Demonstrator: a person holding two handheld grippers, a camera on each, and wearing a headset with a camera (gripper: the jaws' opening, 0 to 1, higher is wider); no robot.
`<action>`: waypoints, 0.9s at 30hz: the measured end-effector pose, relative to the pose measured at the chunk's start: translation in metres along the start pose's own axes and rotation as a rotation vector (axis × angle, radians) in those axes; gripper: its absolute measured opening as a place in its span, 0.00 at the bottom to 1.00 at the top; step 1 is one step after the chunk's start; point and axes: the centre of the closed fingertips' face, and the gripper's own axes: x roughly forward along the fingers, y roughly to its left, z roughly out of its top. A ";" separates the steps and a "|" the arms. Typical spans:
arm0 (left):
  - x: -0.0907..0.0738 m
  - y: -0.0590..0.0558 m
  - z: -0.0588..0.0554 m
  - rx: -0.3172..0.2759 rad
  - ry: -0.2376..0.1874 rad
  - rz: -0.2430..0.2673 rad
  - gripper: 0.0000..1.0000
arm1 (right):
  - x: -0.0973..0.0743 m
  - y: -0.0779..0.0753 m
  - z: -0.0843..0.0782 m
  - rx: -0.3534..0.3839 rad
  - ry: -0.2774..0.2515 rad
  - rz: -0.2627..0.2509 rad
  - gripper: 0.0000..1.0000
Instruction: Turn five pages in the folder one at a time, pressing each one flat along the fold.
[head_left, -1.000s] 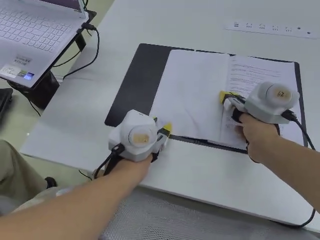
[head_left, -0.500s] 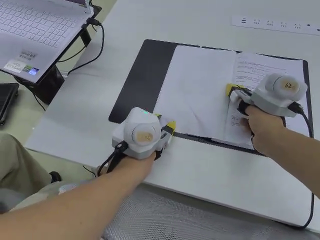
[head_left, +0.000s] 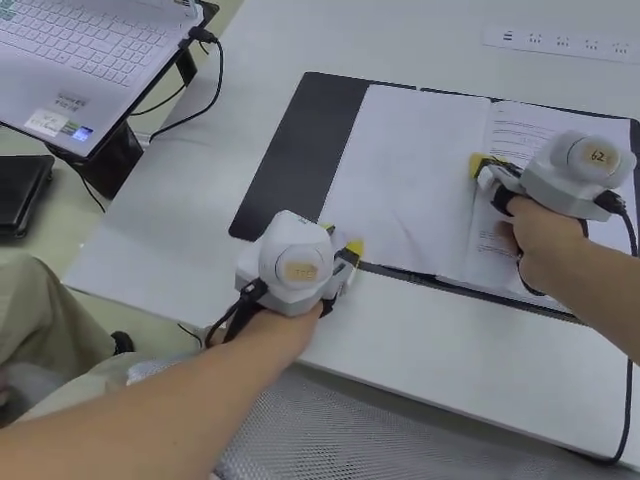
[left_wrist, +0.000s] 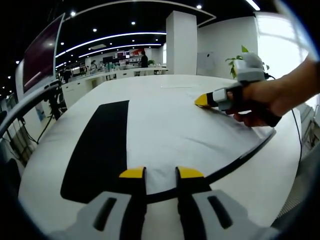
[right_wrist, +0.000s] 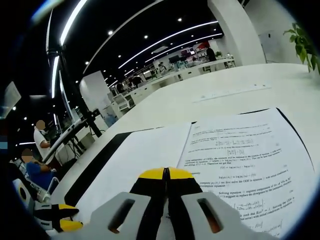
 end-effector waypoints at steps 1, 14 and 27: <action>0.000 0.000 0.000 0.000 0.000 0.000 0.22 | 0.001 0.000 0.001 0.002 -0.003 -0.002 0.00; -0.002 0.000 0.000 0.002 -0.003 -0.001 0.22 | 0.030 -0.018 0.015 0.016 -0.026 -0.026 0.00; -0.001 0.000 0.000 0.006 -0.005 -0.002 0.22 | 0.057 -0.034 0.032 -0.002 -0.039 -0.046 0.00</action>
